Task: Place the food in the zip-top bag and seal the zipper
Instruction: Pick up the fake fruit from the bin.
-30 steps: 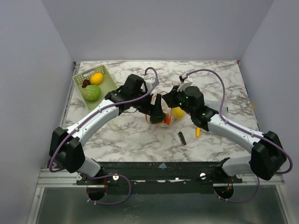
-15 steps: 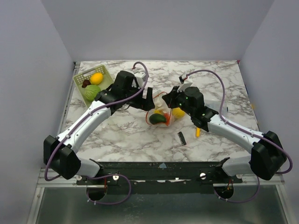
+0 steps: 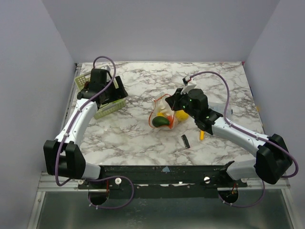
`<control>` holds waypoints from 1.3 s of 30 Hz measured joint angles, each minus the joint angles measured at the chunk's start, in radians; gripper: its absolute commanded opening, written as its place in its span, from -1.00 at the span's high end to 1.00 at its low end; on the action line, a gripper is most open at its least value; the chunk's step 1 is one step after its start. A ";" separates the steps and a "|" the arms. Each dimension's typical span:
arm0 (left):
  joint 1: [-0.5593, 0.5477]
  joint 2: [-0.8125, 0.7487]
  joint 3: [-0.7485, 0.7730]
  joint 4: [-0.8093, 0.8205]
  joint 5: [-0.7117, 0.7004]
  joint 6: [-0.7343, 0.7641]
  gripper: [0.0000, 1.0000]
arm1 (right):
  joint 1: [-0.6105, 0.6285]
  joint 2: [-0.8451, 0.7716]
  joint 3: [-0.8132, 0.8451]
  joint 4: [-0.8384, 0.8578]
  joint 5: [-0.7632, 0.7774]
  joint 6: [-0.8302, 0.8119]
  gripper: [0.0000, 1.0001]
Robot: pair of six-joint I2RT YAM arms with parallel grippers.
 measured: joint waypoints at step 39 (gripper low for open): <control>0.275 0.547 0.182 0.035 0.253 -0.152 -0.31 | 0.000 -0.016 -0.010 0.000 0.000 -0.001 0.99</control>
